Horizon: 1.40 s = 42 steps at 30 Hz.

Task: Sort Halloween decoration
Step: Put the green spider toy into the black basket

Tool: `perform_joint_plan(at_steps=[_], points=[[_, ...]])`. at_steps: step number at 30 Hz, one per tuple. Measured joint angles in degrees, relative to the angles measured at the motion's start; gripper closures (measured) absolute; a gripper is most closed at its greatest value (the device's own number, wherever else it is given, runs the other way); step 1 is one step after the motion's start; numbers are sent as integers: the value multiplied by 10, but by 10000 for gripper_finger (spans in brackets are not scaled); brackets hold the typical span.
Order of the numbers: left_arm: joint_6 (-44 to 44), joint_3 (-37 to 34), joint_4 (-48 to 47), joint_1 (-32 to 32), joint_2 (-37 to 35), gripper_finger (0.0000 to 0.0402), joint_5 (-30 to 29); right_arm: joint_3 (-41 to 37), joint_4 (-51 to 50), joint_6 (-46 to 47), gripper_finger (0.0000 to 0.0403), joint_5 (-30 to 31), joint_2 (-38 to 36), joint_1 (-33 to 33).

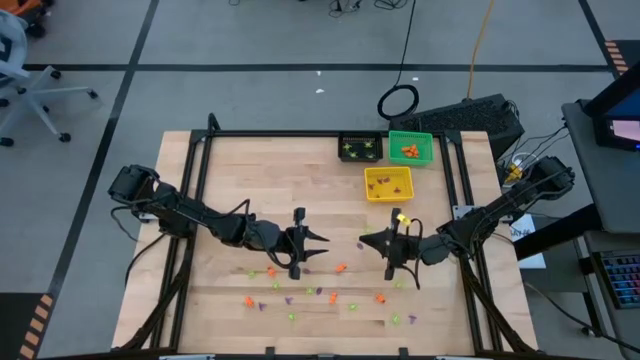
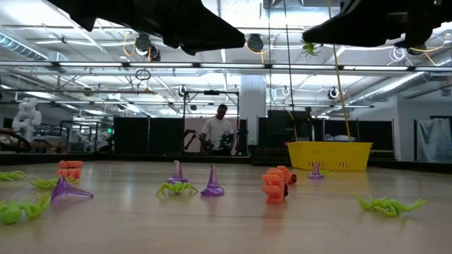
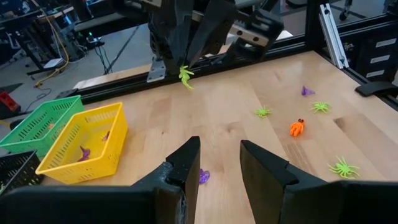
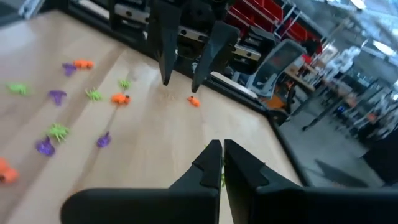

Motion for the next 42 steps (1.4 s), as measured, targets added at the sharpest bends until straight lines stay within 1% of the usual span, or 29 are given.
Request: perform_joint_plan(at_steps=[10, 13, 16, 19, 20, 22, 24, 26, 30, 32, 37, 40, 42], points=[[0, 0, 0, -5, 0, 288, 0, 0, 11, 130, 403, 0, 0, 0], [-17, 0, 0, -5, 0, 288, 0, 0, 23, 177, 403, 5, 0, -3], [-30, 0, 0, -5, 0, 288, 0, 0, 31, 229, 403, 59, 0, -10], [-44, 0, -5, -7, 0, 288, 0, 3, 30, 254, 403, 112, 0, -24], [-52, 0, -7, -7, 0, 288, 0, 6, 29, 259, 403, 121, 0, -30], [-81, 0, -16, -7, 0, 288, 0, 17, 26, 261, 403, 121, 0, -48], [-110, 0, -31, -7, 0, 288, 0, 31, 14, 263, 403, 121, 0, -67], [-120, 0, -48, -7, 0, 288, 0, 51, -16, 271, 403, 120, 0, -88], [-120, 0, -68, -8, 0, 288, 0, 104, -124, 294, 403, 118, 0, -135], [-120, 0, -68, -9, 0, 288, 0, 132, -194, 321, 403, 96, 0, -164], [-120, 0, -69, -9, 0, 288, 0, 198, -356, 388, 403, 14, 0, -249], [-120, 0, -69, -9, 0, 288, 0, 222, -419, 402, 403, -45, 0, -310], [-120, 0, -69, -9, 0, 288, 0, 231, -440, 403, 403, -84, 0, -353]])
